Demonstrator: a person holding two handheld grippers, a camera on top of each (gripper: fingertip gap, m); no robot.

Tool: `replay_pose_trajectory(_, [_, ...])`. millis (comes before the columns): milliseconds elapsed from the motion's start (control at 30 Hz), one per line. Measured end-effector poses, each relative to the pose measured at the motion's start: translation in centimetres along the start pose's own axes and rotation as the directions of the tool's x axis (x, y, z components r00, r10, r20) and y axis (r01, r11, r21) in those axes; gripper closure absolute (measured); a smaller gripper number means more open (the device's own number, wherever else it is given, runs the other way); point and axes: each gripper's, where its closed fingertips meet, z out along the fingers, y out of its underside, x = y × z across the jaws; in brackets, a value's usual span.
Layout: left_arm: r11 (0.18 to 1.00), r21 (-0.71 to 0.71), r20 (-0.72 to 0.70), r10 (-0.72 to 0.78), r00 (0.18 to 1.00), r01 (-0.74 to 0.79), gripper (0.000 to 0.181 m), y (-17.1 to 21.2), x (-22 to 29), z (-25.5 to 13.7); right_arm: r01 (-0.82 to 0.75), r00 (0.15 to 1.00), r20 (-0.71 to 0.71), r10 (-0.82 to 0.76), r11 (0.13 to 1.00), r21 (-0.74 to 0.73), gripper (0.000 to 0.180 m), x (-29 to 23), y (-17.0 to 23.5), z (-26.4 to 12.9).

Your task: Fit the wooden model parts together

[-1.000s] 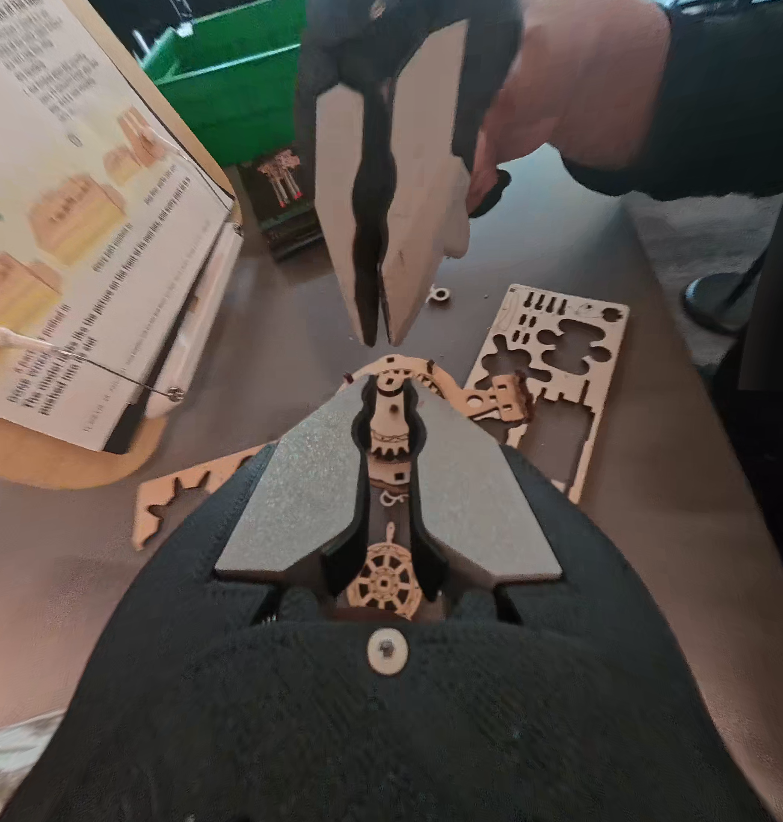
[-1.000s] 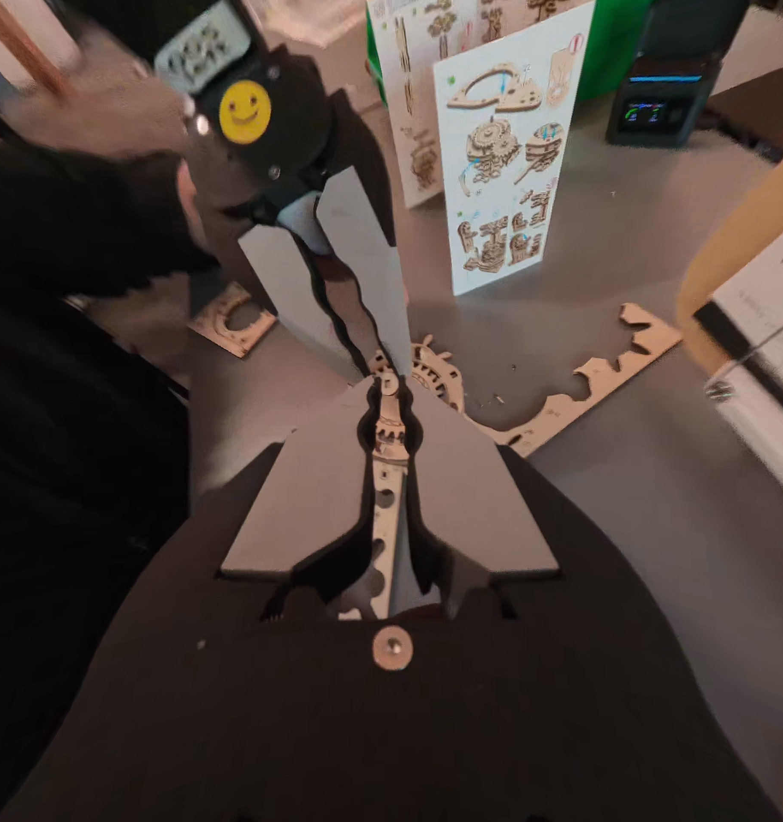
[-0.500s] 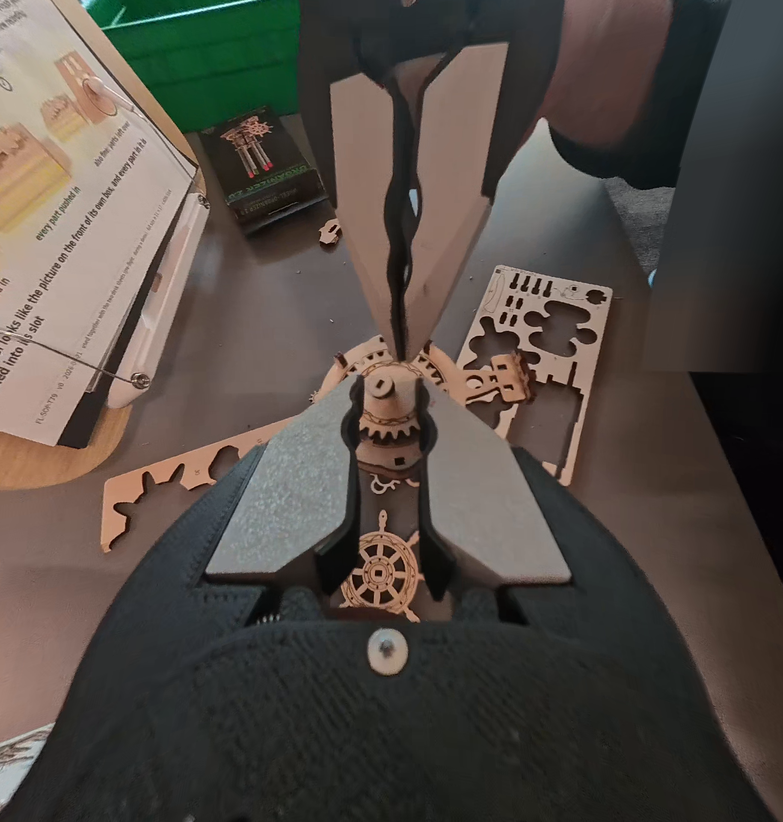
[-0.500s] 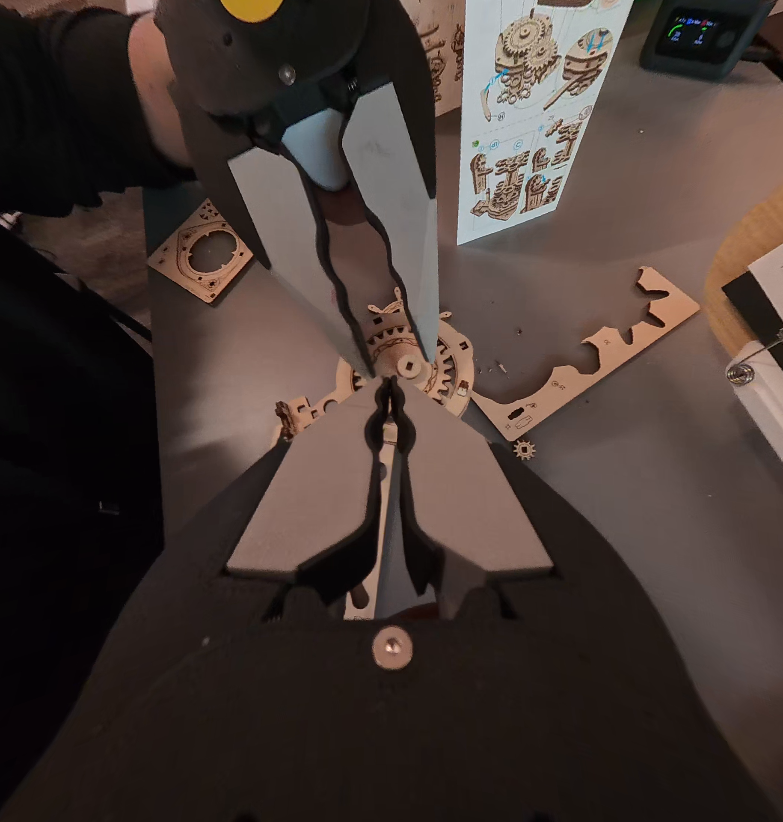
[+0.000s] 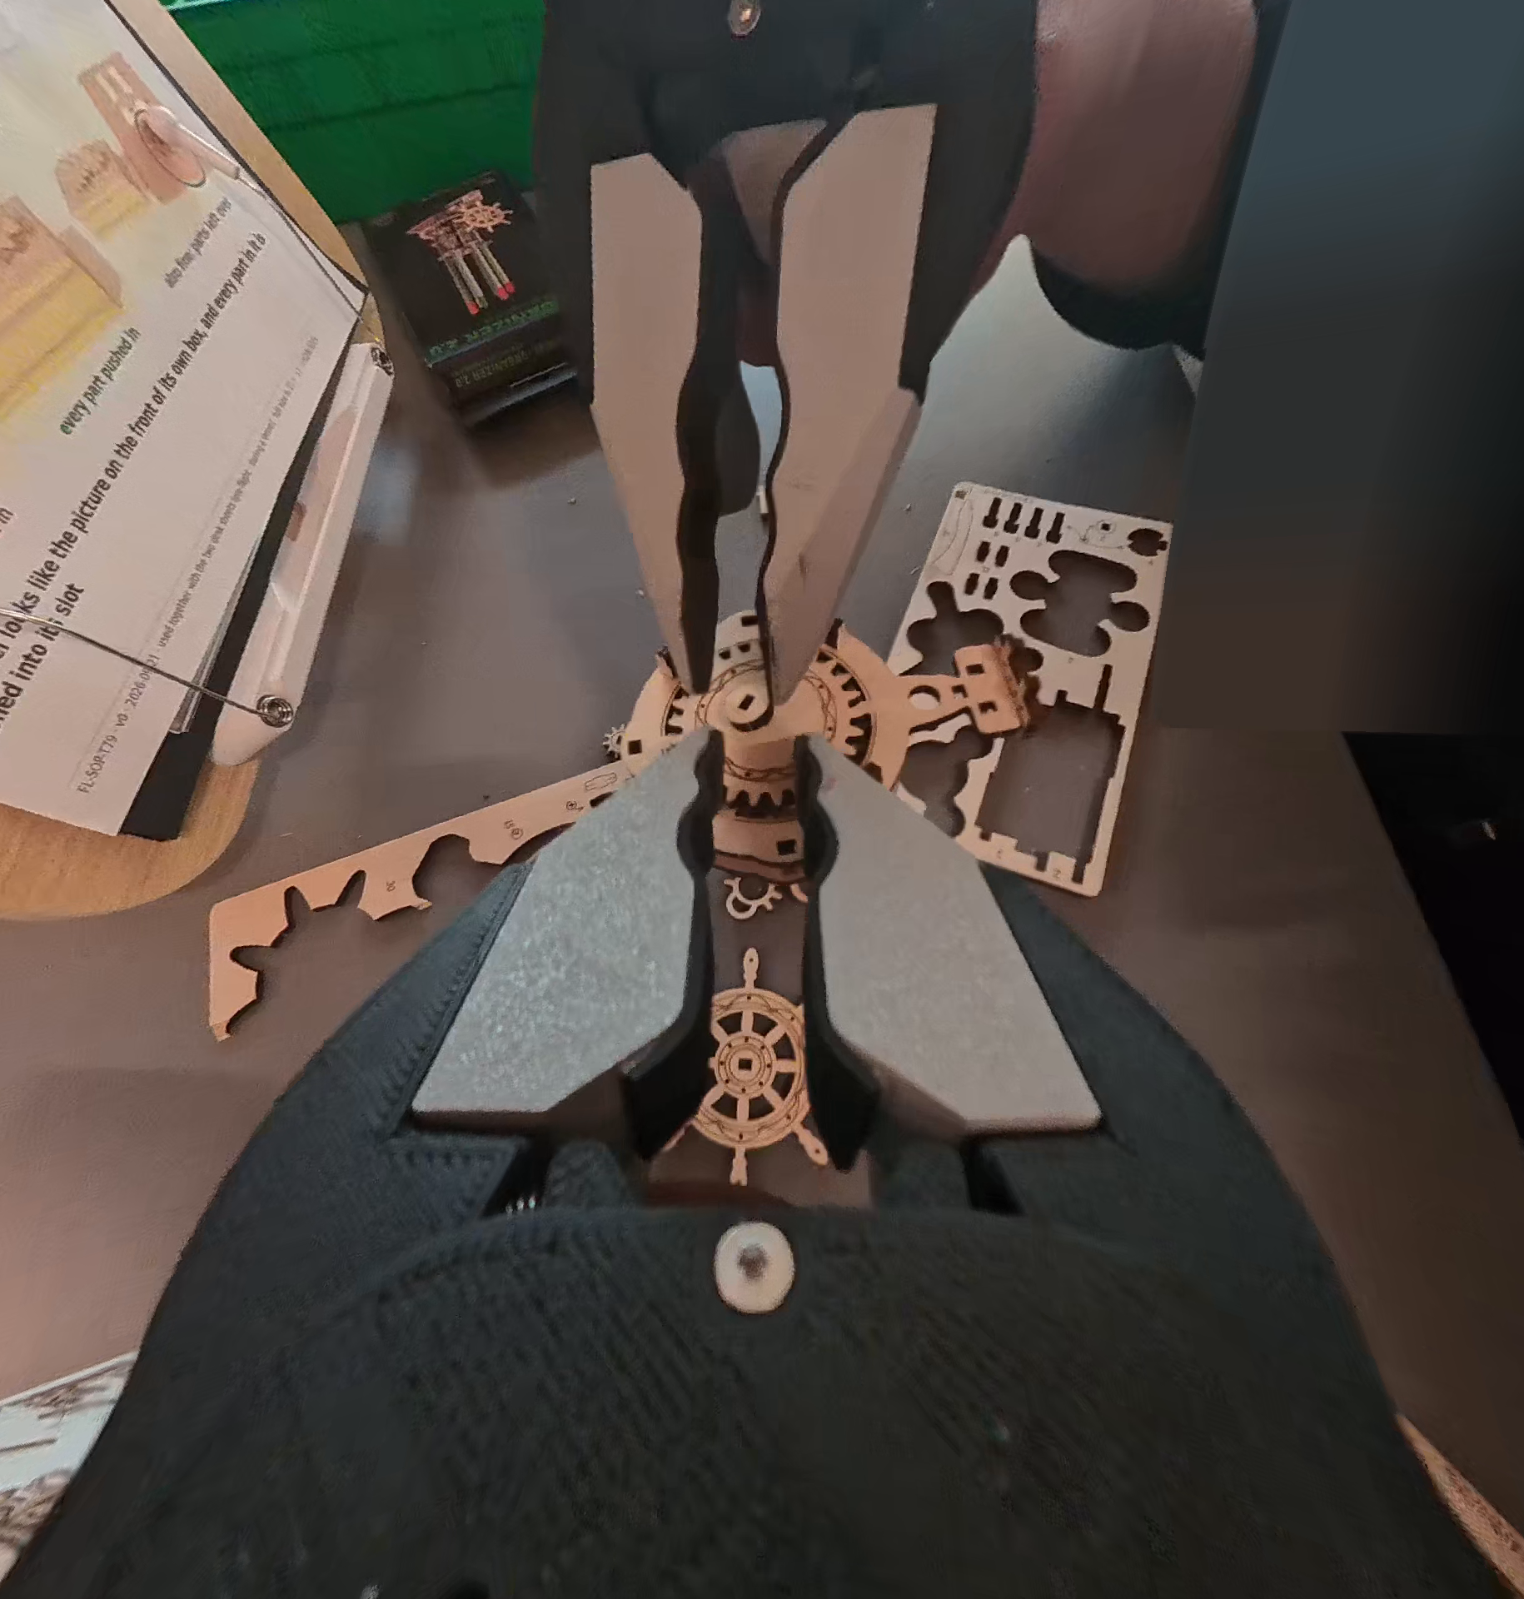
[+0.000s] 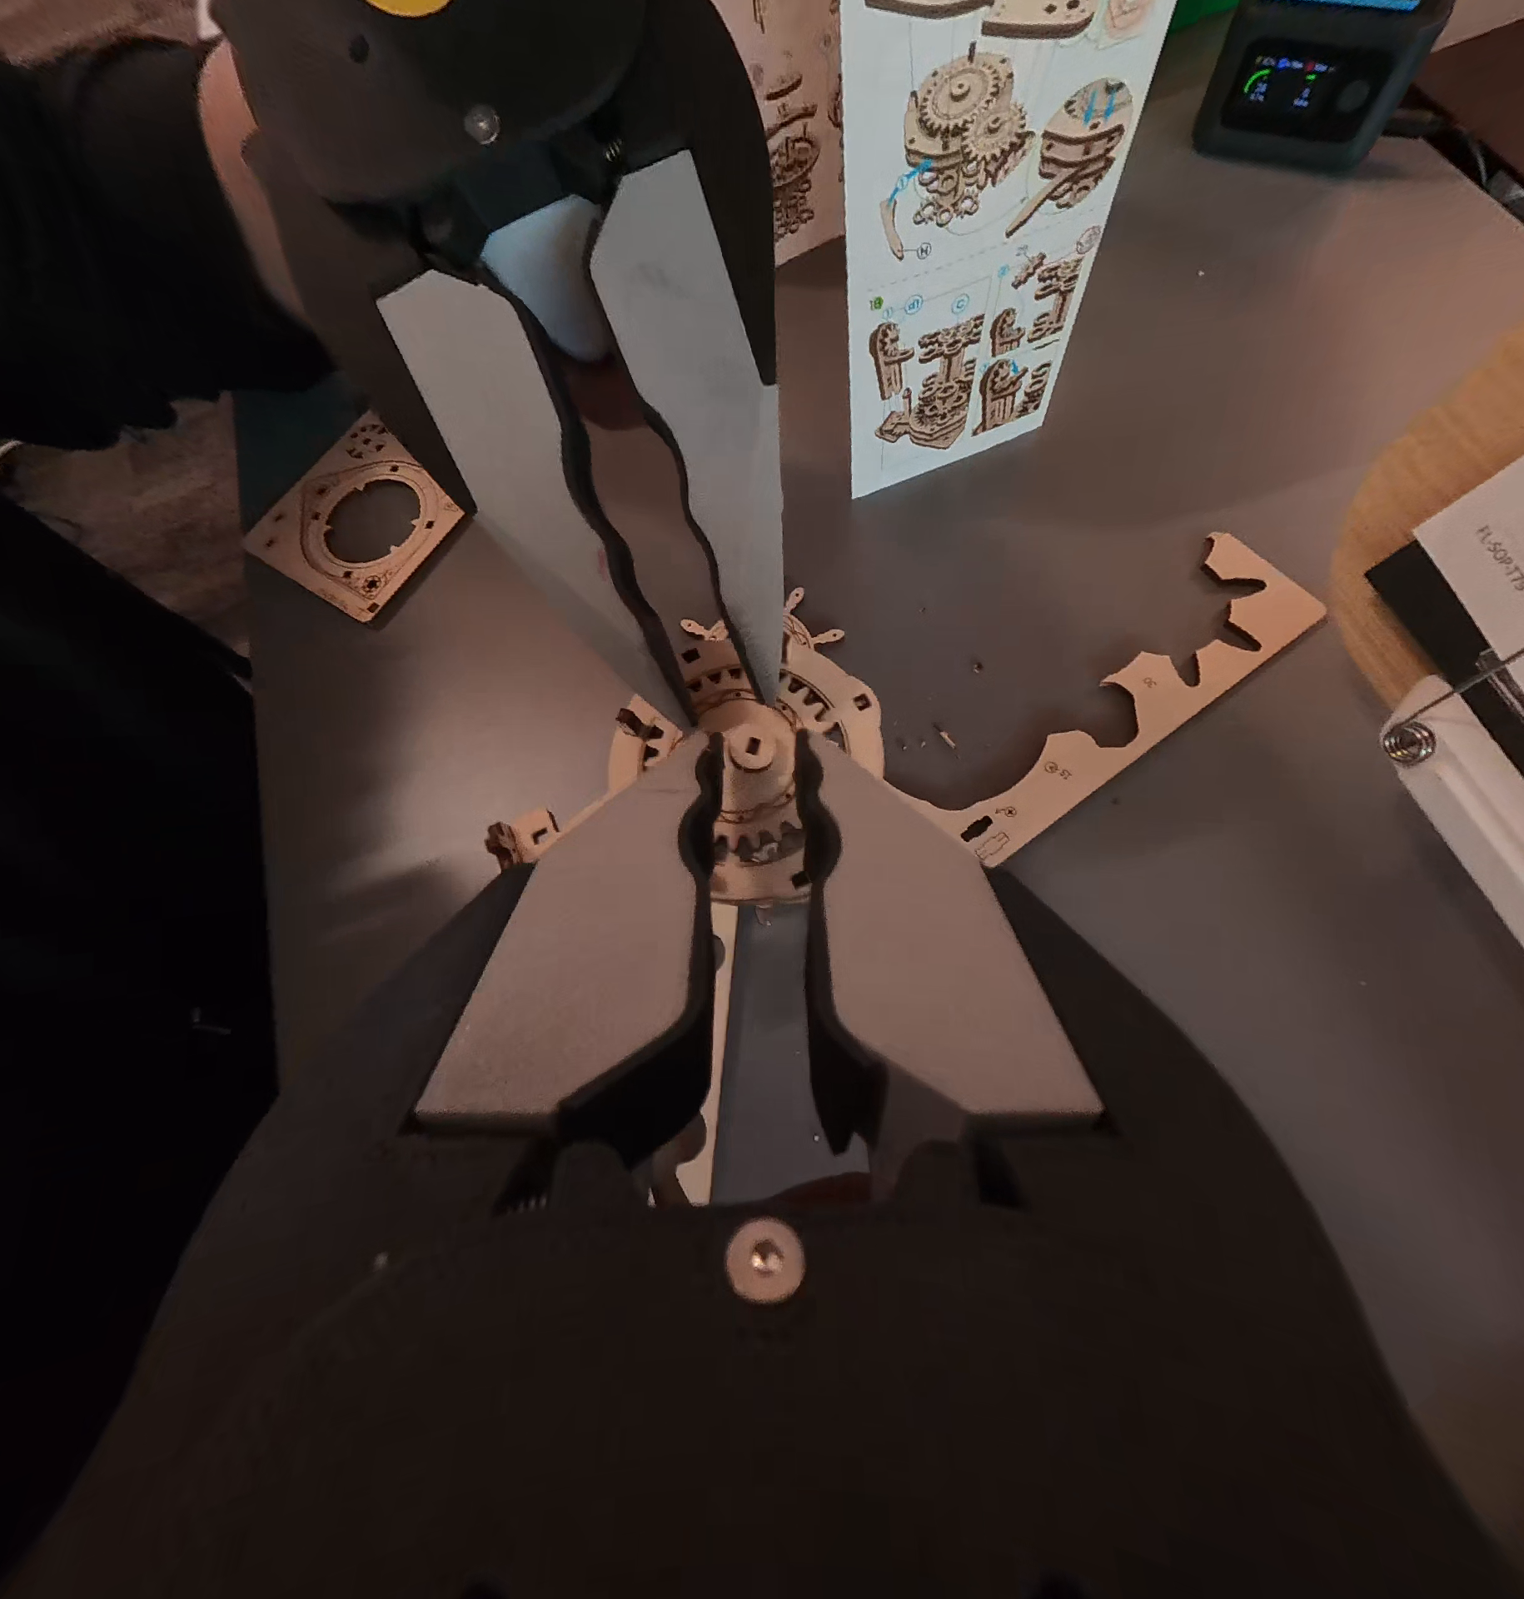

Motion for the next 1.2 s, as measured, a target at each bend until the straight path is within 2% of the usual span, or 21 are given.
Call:
replay_pose_trajectory(533, [1.0, -0.031, -0.004, -0.003, 1.0, 0.003, 0.175, 0.0, 0.3, 0.1, 0.052, 0.999, -0.004, -0.052, 0.999, 0.001, 0.171, -0.4, 0.3, 0.2])
replay_pose_trajectory(767, [0.997, -0.021, -0.037, -0.072, 0.997, 0.071, 0.179, 0.1, 0.6, 0.1, 0.078, 0.997, -0.01, -0.078, 0.997, -0.025, 0.172, -0.5, 0.4, 0.3])
replay_pose_trajectory(833, [0.997, -0.025, -0.038, -0.08, 0.996, 0.08, 0.174, 0.2, 0.7, -0.2, 0.093, 0.996, -0.009, -0.093, 0.995, -0.03, 0.172, -0.4, 0.4, 0.2])
replay_pose_trajectory(1033, [0.999, -0.029, -0.073, 0.023, 0.997, -0.026, 0.145, 1.0, 0.7, -1.6, 0.028, 0.999, 0.027, -0.03, 0.998, 0.06, 0.172, 0.2, -0.4, -1.3])
replay_pose_trajectory(1133, [0.992, -0.019, -0.095, 0.121, 0.988, -0.123, 0.15, 1.4, 1.5, -1.2, 0.026, 1.0, 0.016, -0.026, 0.999, 0.046, 0.172, 0.1, -0.2, -1.3])
replay_pose_trajectory(1200, [0.979, -0.015, -0.058, 0.204, 0.977, -0.205, 0.15, 1.7, 1.5, -0.9, 0.039, 0.999, 0.006, -0.039, 0.999, 0.018, 0.172, -0.2, 0.1, -0.9])
